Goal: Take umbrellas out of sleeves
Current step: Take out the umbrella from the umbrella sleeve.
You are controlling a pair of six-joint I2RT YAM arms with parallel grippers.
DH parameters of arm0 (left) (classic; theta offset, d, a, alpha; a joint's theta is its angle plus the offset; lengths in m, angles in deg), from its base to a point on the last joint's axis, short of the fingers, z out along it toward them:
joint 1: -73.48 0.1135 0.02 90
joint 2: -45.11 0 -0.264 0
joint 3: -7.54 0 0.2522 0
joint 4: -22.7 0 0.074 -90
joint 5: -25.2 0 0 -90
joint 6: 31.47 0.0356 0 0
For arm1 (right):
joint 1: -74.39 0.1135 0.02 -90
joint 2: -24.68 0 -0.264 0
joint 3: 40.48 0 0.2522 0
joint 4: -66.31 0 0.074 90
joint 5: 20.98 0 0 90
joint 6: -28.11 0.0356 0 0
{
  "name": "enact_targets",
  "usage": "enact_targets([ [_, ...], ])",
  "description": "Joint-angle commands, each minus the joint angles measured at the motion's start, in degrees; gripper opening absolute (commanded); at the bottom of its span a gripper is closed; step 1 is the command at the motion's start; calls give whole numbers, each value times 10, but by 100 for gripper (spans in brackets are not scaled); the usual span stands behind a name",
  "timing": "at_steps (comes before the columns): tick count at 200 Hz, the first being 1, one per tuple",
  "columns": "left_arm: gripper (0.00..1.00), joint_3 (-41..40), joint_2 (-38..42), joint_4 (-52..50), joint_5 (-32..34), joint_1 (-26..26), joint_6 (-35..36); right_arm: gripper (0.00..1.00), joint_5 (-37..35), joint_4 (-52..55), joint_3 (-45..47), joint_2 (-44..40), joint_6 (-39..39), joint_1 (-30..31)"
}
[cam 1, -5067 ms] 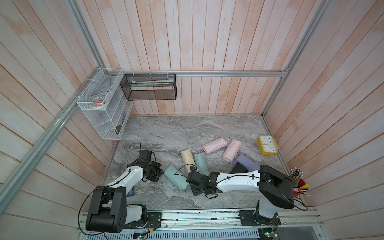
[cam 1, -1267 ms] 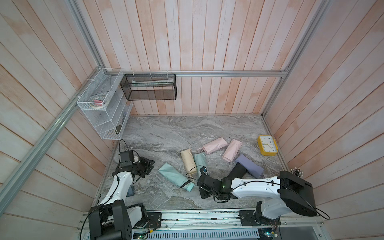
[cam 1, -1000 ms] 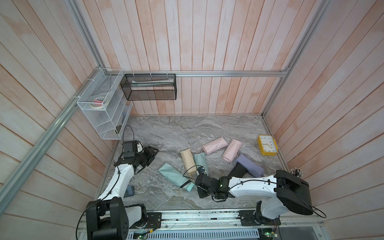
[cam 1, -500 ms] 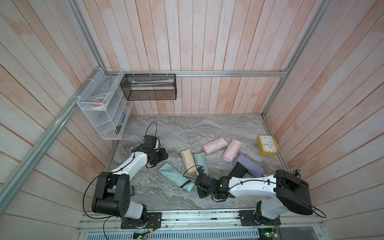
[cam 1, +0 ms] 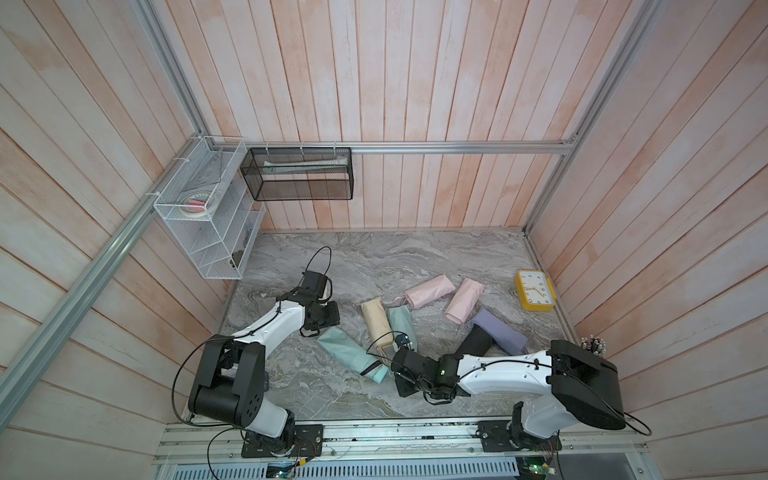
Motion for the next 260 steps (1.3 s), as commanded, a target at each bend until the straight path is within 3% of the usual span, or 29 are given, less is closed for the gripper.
enact_targets([
  [1, 47, -3, -5, -3, 13, -4, 11, 0, 2, -4, 8, -5, 4, 1],
  [61, 47, -3, -13, -5, 19, -17, 5, 0, 7, -6, 5, 0, 5, 1],
  [81, 40, -3, -17, -9, 21, -20, 6, 0, 7, -5, 3, 1, 5, 1],
  [105, 38, 1, -23, -16, 30, -24, 7, 0, 7, -5, 3, 1, 3, 1],
  [147, 23, 2, -31, -17, 22, -30, 8, 0, 8, -6, 3, 3, 4, 2],
  [190, 0, 2, -15, -20, 19, -31, 7, 0, 4, 0, 1, -1, 2, 1],
  [260, 0, 15, -4, -22, 22, -23, 13, 0, 2, 9, -1, -8, 4, 1],
])
